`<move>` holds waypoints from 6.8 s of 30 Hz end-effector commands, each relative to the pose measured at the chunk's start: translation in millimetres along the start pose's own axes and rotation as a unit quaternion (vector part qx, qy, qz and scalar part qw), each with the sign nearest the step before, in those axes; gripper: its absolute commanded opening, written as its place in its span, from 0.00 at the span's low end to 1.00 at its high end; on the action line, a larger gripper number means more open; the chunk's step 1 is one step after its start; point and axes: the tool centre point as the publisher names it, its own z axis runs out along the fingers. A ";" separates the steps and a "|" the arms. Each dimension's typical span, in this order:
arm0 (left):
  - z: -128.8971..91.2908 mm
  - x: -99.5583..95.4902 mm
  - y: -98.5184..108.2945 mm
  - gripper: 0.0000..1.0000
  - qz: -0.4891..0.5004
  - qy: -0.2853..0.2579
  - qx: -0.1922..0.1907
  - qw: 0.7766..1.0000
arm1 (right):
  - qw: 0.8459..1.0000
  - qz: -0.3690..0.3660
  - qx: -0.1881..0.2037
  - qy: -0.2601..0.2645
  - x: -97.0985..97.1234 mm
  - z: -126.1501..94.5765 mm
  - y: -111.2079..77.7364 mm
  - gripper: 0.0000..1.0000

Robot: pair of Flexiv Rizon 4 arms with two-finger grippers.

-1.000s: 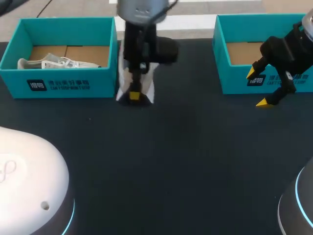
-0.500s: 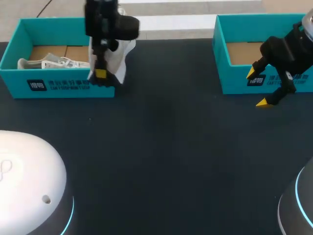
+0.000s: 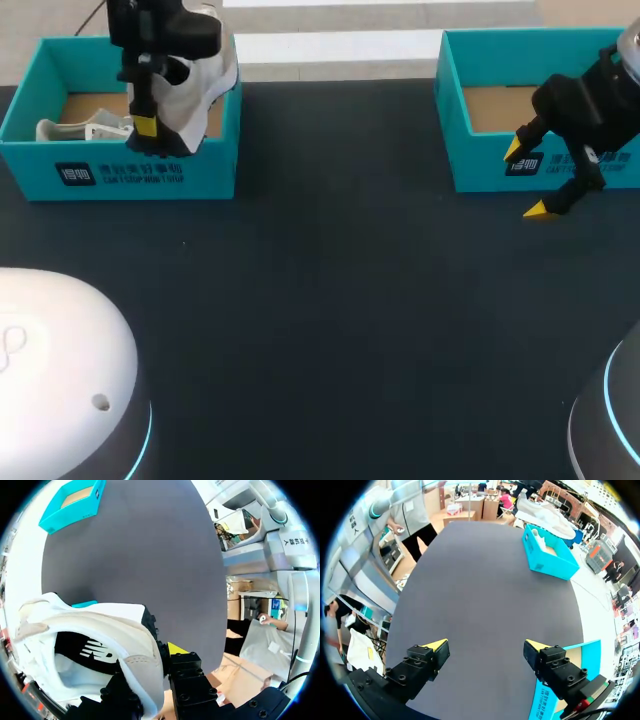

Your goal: Take the shoe out of the shoebox, open the shoe tongue, remove and reinsert the insole, then place the shoe into the shoebox

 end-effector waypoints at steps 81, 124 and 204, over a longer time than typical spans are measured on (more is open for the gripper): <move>0.9 -273.8 283.5 0.00 -0.032 -0.013 0.005 0.999 | 1.000 0.001 0.002 0.001 -1.3 0.8 0.5 1.00; 18.2 -275.2 331.7 0.00 0.669 -0.022 -0.141 0.729 | 1.000 0.001 0.002 0.001 -1.3 0.8 0.5 1.00; 123.4 -358.7 285.1 0.00 0.581 -0.078 -0.172 0.792 | 1.000 0.001 0.002 0.001 -1.3 0.8 0.5 1.00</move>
